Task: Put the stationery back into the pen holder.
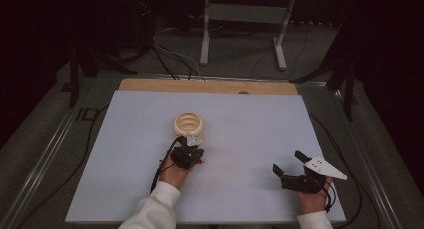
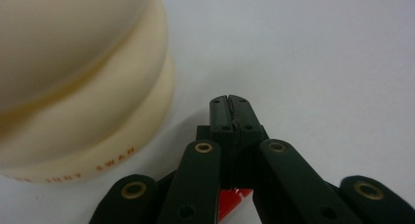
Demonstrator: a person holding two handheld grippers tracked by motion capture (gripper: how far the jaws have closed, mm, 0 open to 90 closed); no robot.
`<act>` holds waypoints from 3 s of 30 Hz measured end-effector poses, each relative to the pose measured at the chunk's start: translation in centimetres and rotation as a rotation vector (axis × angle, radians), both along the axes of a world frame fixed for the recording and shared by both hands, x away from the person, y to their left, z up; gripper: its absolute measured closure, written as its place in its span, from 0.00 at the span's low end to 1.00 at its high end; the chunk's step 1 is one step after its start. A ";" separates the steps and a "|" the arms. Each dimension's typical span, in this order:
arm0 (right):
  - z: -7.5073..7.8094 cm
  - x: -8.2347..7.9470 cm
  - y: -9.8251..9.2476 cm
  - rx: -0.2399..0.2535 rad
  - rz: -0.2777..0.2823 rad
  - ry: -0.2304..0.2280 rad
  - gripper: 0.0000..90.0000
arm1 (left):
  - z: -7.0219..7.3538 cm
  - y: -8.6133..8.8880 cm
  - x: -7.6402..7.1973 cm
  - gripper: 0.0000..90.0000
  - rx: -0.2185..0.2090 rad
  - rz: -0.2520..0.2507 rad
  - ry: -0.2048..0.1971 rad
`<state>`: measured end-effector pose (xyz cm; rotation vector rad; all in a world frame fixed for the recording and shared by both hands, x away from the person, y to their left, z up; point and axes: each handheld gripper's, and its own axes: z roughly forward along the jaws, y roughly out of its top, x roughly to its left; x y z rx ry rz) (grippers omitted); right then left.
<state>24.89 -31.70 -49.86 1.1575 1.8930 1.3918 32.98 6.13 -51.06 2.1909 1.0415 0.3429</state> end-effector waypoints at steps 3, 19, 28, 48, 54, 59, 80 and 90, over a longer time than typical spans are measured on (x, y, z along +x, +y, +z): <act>0.0 0.0 0.0 0.001 0.000 0.000 0.00 | -0.4 0.0 0.1 1.00 0.011 0.002 0.024; 0.0 0.0 0.0 0.003 0.000 0.003 0.00 | -0.6 2.3 -3.6 1.00 -0.040 -0.019 0.075; -0.1 0.0 0.1 -0.005 0.005 0.003 0.00 | -0.3 5.4 -6.1 1.00 -0.015 0.014 0.079; -0.1 0.0 0.2 -0.005 0.002 0.007 0.00 | 0.0 9.4 -7.5 1.00 0.084 0.142 0.042; -0.1 0.0 0.2 -0.006 0.005 0.005 0.00 | 0.0 10.4 -7.6 0.97 0.045 0.163 0.042; -0.1 0.0 0.2 -0.005 0.005 0.004 0.00 | 0.7 10.3 -7.8 0.87 0.001 0.126 -0.027; 0.0 -0.1 0.2 -0.007 0.012 0.001 0.00 | 3.8 16.3 -7.7 0.17 -0.247 0.277 -0.409; 0.1 -0.3 0.0 0.001 0.017 -0.002 0.00 | 3.8 17.5 -8.6 0.00 -0.214 0.305 -0.432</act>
